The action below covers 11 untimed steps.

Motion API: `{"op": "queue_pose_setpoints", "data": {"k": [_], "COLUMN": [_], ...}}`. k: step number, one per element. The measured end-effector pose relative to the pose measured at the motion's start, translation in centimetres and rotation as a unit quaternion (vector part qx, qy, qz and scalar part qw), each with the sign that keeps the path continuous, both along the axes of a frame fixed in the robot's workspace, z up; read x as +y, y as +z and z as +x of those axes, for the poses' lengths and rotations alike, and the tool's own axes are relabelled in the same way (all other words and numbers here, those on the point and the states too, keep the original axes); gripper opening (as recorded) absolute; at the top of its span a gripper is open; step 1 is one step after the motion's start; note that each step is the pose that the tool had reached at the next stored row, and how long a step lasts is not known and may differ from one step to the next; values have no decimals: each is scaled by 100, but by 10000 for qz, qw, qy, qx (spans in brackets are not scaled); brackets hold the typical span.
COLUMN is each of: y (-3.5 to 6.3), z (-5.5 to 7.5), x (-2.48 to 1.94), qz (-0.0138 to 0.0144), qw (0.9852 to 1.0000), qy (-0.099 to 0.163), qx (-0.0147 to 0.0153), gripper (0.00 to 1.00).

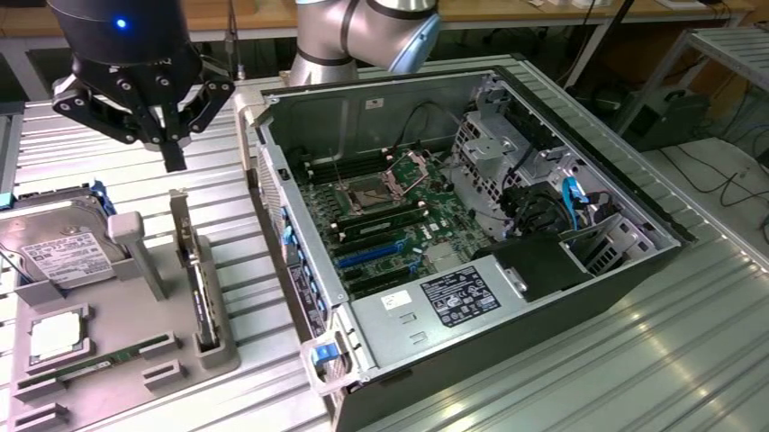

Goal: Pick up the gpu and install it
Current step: 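Reach for the gpu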

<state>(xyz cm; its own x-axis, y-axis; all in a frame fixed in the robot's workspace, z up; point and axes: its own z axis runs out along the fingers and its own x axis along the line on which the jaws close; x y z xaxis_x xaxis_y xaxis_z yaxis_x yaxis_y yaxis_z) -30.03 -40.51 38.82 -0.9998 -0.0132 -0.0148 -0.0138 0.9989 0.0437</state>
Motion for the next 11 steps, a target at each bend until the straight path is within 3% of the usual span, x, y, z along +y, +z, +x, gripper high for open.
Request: {"op": "queue_pose_setpoints", "data": {"k": [11], "y": [-3], "z": [-128], "x": [-2], "qz": [0], "qw": [10000], "qy": [0], "qx": [0], "gripper": [11]}}
